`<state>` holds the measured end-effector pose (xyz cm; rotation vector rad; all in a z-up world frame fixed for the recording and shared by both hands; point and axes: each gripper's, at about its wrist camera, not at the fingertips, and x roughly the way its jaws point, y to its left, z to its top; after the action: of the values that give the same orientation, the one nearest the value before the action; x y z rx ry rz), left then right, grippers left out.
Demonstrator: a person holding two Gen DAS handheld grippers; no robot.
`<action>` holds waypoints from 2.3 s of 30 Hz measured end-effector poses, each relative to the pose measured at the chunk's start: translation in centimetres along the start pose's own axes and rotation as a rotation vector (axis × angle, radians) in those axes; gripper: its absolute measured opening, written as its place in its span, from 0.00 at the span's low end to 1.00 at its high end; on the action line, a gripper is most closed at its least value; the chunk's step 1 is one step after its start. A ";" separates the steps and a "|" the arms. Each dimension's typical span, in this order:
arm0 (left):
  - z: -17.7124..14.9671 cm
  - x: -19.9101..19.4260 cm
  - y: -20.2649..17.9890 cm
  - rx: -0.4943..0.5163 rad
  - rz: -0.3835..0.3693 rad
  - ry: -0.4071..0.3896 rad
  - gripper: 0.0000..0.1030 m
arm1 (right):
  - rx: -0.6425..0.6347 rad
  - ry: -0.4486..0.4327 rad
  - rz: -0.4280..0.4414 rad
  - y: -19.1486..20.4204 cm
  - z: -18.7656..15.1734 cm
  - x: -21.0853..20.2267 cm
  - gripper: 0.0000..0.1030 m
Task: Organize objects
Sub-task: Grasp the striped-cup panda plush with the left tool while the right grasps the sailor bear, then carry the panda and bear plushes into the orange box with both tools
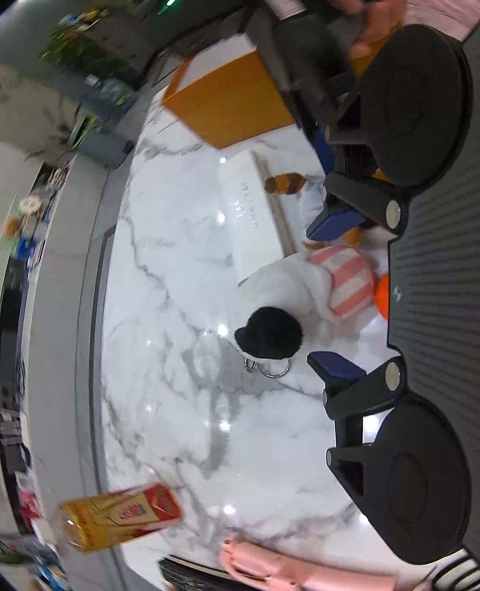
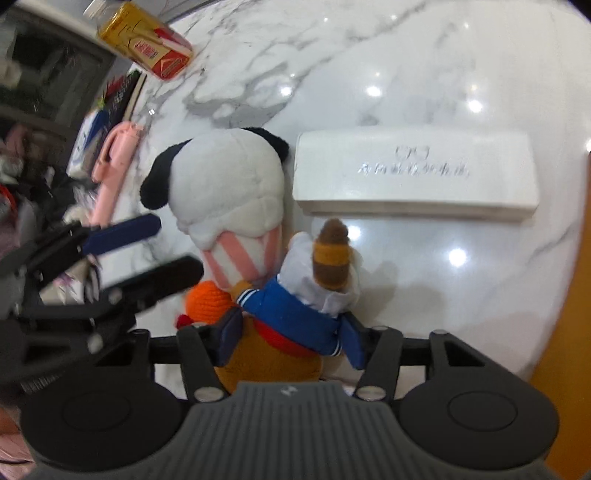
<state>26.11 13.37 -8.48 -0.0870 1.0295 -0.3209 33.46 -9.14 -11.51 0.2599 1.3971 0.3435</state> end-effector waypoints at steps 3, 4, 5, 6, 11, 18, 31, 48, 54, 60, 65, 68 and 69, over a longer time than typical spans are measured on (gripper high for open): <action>0.4 1.0 -0.1 -0.057 0.019 0.018 0.80 | -0.071 -0.008 -0.085 0.3 0.0 -0.9 0.54; 0.5 1.4 -0.1 -0.082 0.032 0.024 0.80 | -0.092 -0.011 -0.112 0.2 -0.1 -1.1 0.53; 0.6 1.7 -0.1 -0.102 0.036 0.024 0.80 | -0.113 -0.017 -0.139 0.1 -0.2 -1.3 0.53; 0.6 2.0 -0.2 -0.117 0.043 0.026 0.81 | -0.136 -0.024 -0.167 0.0 -0.2 -1.6 0.52; 0.7 3.3 -0.5 -0.178 0.106 0.012 0.80 | -0.187 -0.056 -0.240 -0.4 -0.5 -2.3 0.54; 0.5 3.6 -1.1 -0.169 0.133 -0.005 0.75 | -0.174 -0.079 -0.246 -0.3 -1.1 -1.9 0.68; -0.9 1.2 -1.8 -0.151 0.093 -0.058 0.66 | -0.144 -0.161 -0.244 -1.0 -3.2 -2.7 0.48; 1.9 -10.0 -15.1 0.133 -0.099 -0.234 0.66 | -0.111 -0.441 -0.068 -2.9 -8.2 -20.8 0.47; 3.7 -9.0 -20.8 0.190 -0.225 -0.230 0.66 | -0.103 -0.484 -0.190 -6.6 -9.6 -26.9 0.47; 5.0 -3.8 -25.8 0.230 -0.317 -0.139 0.66 | -0.088 -0.442 -0.324 -11.9 -10.0 -27.9 0.47; 4.9 1.4 -28.8 0.257 -0.317 -0.048 0.66 | -0.066 -0.365 -0.325 -16.4 -10.1 -25.7 0.47; 5.1 4.3 -29.9 0.262 -0.273 0.010 0.66 | -0.042 -0.326 -0.322 -18.4 -10.3 -23.9 0.47; 5.2 5.3 -30.1 0.259 -0.272 0.032 0.66 | -0.035 -0.317 -0.324 -18.8 -10.3 -23.2 0.47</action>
<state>26.37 -17.18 -3.53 0.0128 1.0004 -0.7022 21.63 -35.65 0.97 0.0526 1.0961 0.0536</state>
